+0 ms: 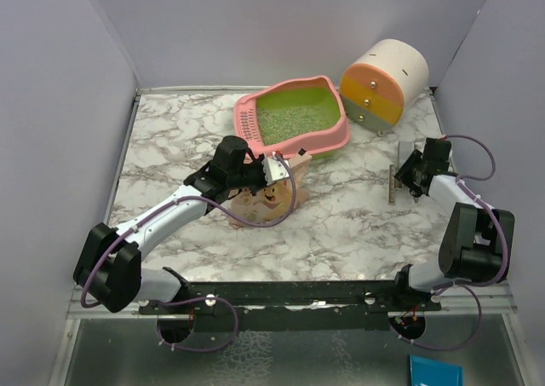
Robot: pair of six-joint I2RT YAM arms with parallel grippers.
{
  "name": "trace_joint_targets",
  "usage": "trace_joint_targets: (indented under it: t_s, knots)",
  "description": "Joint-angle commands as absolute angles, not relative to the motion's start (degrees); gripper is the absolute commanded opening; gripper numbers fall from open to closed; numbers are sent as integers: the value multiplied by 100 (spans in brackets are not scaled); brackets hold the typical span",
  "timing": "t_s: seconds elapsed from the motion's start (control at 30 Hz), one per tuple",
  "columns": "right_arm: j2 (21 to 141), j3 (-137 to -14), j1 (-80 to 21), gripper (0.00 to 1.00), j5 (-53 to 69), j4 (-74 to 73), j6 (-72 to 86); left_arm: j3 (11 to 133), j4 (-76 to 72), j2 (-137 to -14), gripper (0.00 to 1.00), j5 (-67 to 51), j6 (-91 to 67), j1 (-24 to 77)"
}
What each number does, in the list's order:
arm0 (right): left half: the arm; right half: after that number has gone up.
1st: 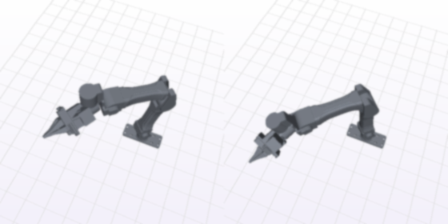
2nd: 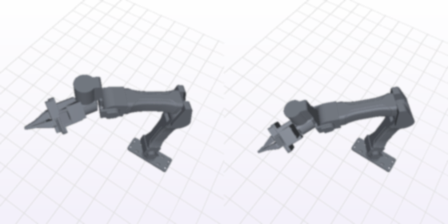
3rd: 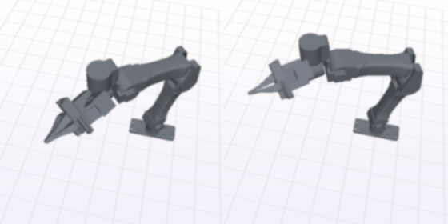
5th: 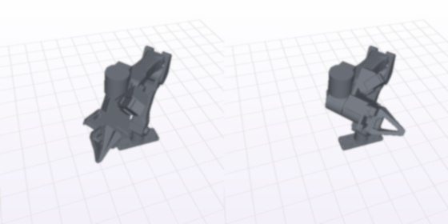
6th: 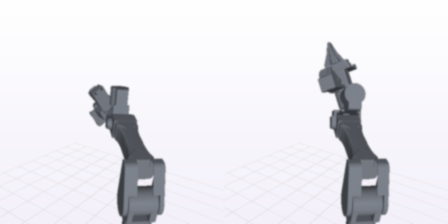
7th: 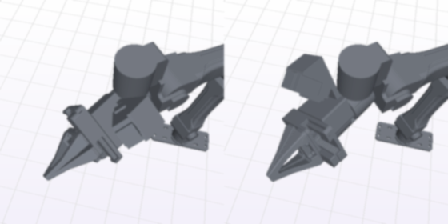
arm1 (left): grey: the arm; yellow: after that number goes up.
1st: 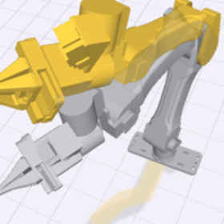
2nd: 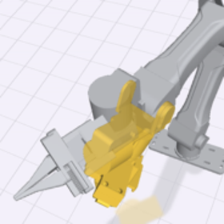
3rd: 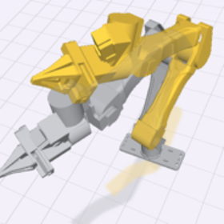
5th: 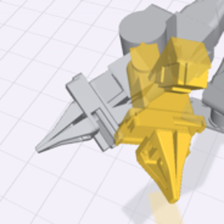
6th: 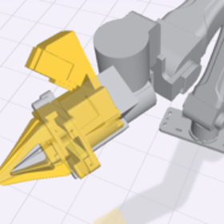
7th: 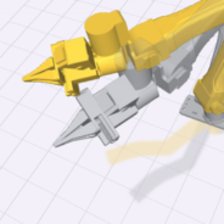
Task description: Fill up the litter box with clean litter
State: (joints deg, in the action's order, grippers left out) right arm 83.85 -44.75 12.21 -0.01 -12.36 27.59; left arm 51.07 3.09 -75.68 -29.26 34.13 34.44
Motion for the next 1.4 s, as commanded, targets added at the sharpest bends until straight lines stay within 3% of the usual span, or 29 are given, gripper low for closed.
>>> trace_joint_targets:
  t_s: [0.0,0.27,0.4,0.47,0.6,0.63,0.97,1.27,1.37]
  knots:
    - [8469,-4415,1283,44,-408,-1141,2740,5542,-269,-7465,0,-2710,3902,3518]
    - [8842,-4347,1301,47,-290,-913,2679,5494,-264,-7613,0,-2683,3998,3718]
    - [9235,-4370,1301,43,290,-697,2561,5403,-414,-7644,0,-2670,3957,3785]
    - [9340,-4398,1301,35,596,-663,2511,5359,-485,-7640,0,-2635,3999,3792]
    - [9274,-4313,1301,2,1104,-487,2432,5399,-536,-7638,0,-2585,4152,3797]
    - [9253,-4299,1301,1,1225,-484,2427,5442,-510,-7669,0,-2574,4202,3797]
    - [8515,-3841,1301,1,2736,-172,2354,5980,-306,-8030,0,-2839,4829,3896]
    - [6915,-3756,1292,1,3663,-598,1979,5839,-103,-8053,0,-2455,4984,4262]
    - [6421,-3993,1283,1,3953,-965,1787,5745,-114,-7862,14,-2295,4599,4306]
